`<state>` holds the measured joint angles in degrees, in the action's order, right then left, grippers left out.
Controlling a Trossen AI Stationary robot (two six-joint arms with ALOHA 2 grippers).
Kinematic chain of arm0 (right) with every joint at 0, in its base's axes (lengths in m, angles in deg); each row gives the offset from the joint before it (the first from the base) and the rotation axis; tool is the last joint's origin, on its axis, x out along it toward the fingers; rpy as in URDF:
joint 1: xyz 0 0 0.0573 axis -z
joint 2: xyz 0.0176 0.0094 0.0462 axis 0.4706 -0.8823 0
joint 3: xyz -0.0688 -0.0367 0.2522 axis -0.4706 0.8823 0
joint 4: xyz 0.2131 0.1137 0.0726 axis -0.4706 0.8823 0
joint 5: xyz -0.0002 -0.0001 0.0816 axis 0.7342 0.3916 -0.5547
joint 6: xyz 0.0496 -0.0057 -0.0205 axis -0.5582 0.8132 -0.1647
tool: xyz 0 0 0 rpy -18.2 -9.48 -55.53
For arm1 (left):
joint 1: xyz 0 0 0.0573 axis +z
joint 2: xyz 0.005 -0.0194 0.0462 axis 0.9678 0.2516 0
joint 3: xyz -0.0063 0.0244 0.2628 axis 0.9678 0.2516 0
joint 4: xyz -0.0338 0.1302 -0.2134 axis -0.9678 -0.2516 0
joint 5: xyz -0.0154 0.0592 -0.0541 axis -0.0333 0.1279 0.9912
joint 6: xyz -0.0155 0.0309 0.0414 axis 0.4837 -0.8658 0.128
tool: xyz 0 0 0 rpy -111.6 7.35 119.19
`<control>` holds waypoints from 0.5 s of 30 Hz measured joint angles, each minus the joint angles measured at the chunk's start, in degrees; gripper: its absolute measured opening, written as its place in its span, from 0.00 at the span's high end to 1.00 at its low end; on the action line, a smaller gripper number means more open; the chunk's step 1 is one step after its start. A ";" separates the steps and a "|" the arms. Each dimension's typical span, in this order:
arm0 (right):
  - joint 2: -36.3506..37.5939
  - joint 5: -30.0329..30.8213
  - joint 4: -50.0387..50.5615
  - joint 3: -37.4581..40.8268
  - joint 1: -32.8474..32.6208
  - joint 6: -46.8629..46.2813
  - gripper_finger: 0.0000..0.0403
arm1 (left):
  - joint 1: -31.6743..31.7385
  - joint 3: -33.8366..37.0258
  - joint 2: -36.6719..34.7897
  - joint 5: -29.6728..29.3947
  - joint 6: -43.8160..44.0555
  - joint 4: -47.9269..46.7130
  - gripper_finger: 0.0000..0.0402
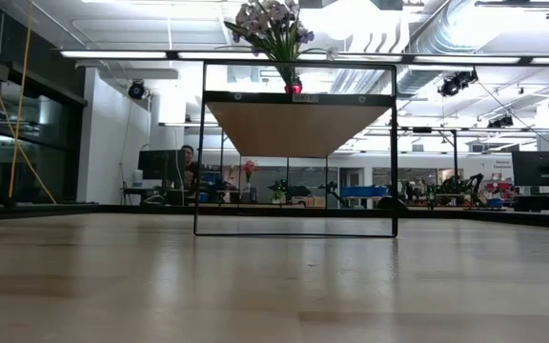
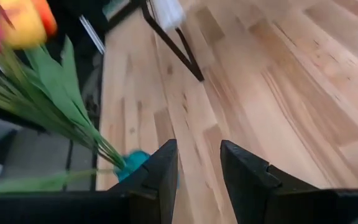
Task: Pick and place flowers into a vace then onto a shelf
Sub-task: Put the blue vase with flowers on the shelf
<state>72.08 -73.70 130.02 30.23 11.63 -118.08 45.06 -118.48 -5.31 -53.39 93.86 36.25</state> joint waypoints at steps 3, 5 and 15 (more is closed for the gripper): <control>0.00 0.18 -1.55 0.00 0.00 -0.41 0.72 | 0.00 0.00 0.00 -0.02 -0.02 0.02 0.04; 0.00 0.87 -2.01 0.81 0.00 0.36 0.72 | -0.02 0.00 0.00 -0.02 -0.02 0.02 0.04; -1.28 -6.03 -12.32 10.39 -0.07 2.83 0.72 | -0.01 0.00 0.00 -0.03 0.10 0.32 0.03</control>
<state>70.80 -79.72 117.70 40.62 11.56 -115.25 45.05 -118.48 -5.31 -53.42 93.96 36.57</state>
